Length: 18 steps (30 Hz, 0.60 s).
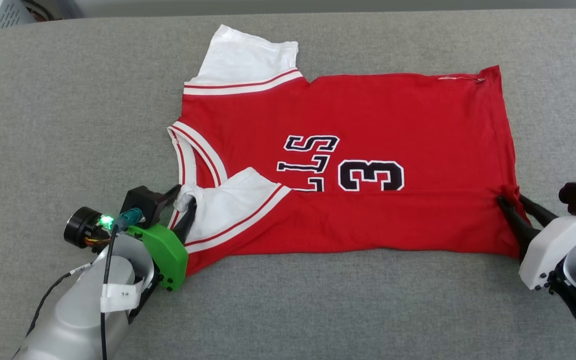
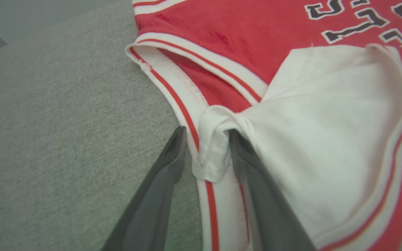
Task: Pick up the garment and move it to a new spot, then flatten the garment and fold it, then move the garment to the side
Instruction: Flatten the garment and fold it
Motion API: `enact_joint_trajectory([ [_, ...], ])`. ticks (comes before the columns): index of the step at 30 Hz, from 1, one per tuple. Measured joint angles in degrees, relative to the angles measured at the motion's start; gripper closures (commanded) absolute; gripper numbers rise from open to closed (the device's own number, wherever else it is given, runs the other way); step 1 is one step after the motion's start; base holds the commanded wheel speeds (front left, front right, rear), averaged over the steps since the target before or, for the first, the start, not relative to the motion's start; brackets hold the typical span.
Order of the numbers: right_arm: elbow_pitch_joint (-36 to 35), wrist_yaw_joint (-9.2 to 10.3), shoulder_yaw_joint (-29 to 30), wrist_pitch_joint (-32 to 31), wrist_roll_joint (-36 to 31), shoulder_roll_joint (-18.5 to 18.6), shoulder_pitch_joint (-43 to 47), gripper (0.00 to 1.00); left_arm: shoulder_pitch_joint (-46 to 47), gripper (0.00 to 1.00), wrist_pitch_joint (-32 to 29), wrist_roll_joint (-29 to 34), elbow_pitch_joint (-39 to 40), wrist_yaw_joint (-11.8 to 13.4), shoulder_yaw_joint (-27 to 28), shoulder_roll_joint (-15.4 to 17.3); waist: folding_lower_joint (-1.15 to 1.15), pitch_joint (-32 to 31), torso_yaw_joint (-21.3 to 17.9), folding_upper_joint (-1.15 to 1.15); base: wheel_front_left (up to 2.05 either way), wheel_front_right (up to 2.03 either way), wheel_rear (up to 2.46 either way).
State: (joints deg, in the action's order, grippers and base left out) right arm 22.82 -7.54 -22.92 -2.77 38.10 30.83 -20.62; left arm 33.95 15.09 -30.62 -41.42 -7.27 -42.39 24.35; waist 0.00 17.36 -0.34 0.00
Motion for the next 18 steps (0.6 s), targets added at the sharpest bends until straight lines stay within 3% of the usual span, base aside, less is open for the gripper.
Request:
enact_joint_trajectory([
  [9, -7.2, 0.01, 3.9, 1.9, -0.3, 2.5, 4.0, 0.00, 0.2, 0.00, -2.5, -2.4, 5.8, -0.1, -0.9, 4.5, 0.00, -4.3, 0.9, 0.00, 0.00, 0.00, 0.00],
  [13, -10.1, 0.01, 6.5, 0.3, -0.9, 2.7, 6.4, 0.00, 1.7, 0.00, -10.6, -9.1, 12.0, -0.1, -2.7, 8.1, 0.00, -6.0, 1.6, 0.00, 0.00, 0.00, 0.00],
  [18, -12.9, 0.01, 9.0, -2.0, -2.2, 2.3, 8.4, 0.00, 4.1, 0.00, -27.4, -20.2, 19.1, -0.1, -5.2, 12.5, 0.00, -7.3, 2.4, 0.00, 0.00, 0.00, 0.00],
])
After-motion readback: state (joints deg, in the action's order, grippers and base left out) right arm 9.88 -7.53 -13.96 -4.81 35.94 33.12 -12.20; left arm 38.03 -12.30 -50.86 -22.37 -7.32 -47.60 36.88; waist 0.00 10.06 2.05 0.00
